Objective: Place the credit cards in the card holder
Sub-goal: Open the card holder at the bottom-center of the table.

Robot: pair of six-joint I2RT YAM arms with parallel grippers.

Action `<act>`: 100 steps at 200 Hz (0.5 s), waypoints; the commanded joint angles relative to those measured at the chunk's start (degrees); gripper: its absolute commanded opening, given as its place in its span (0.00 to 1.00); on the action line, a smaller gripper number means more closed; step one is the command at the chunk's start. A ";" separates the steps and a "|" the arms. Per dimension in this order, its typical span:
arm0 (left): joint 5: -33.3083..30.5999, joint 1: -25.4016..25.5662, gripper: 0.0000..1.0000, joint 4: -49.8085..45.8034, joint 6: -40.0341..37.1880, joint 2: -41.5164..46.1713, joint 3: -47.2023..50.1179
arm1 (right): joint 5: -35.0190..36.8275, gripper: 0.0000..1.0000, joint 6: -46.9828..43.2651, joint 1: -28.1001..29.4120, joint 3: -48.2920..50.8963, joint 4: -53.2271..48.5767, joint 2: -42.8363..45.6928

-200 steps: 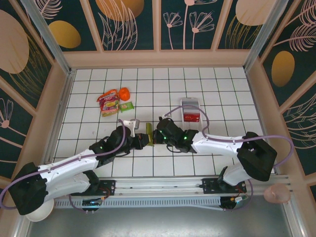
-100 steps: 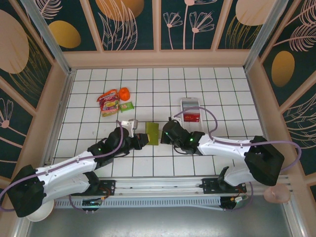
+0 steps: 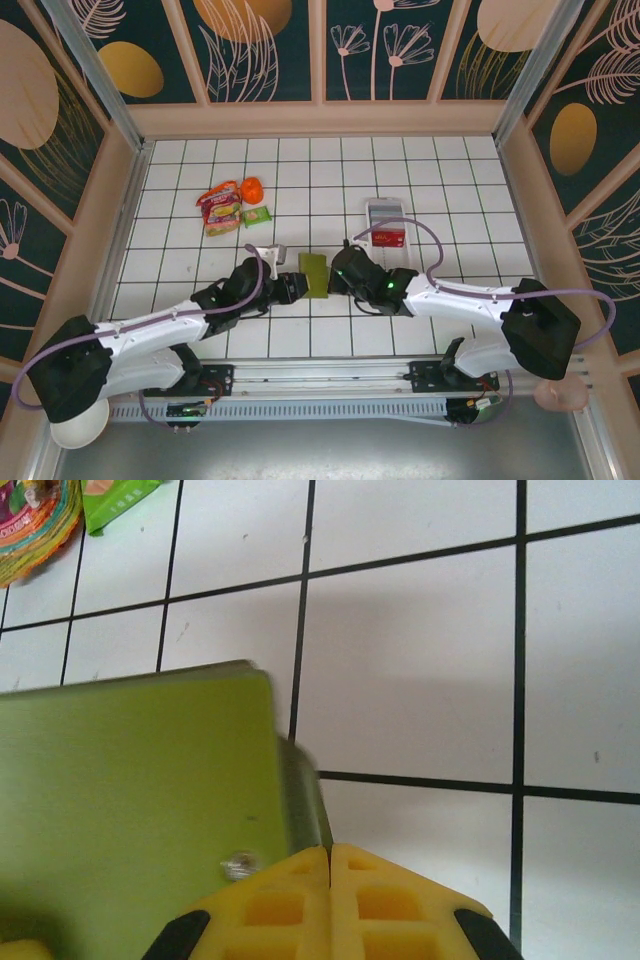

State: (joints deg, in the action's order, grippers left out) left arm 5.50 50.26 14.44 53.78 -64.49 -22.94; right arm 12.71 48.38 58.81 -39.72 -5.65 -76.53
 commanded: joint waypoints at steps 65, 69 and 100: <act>-9.85 0.04 0.64 -7.69 1.03 -7.48 -0.62 | -4.27 0.00 2.76 1.48 3.72 5.09 0.83; -10.22 0.05 0.68 -8.12 0.82 -7.22 -0.82 | -4.54 0.00 2.85 1.49 3.90 5.63 1.07; -8.82 0.09 0.86 -7.45 -0.31 -5.10 -1.76 | -5.33 0.00 3.73 1.68 4.83 7.88 3.89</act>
State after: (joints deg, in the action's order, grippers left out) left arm -2.46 50.26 7.97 54.48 -71.59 -22.52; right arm 8.38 50.46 59.86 -35.66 -1.48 -75.99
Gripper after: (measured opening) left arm 0.814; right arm 0.061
